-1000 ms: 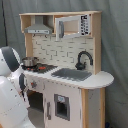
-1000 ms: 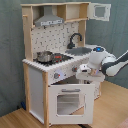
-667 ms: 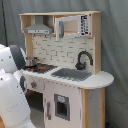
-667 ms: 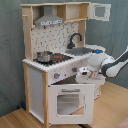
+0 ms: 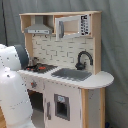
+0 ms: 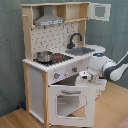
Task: Play with the kitchen
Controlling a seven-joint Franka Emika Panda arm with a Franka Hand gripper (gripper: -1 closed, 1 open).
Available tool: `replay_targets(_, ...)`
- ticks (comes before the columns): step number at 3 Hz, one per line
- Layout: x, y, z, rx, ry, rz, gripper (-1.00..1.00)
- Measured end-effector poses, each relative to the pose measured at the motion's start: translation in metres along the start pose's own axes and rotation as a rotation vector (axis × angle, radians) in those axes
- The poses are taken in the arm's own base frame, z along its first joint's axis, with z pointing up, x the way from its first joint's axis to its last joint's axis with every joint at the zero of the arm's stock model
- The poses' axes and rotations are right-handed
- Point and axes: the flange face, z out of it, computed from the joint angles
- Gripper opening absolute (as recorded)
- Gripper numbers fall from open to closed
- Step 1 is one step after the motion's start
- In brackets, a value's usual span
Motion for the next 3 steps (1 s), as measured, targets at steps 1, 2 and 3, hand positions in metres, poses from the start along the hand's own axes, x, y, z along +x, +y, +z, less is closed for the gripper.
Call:
replay_targets(1,0.029,-0.014,-0.010,-0.017,0.030,0.015,-1.00)
replay_targets(2,0.048,-0.022,-0.020,-0.037,0.050,0.066,-1.00)
replay_targets(3,0.062,-0.039,-0.021,-0.053,0.047,0.106,-1.00)
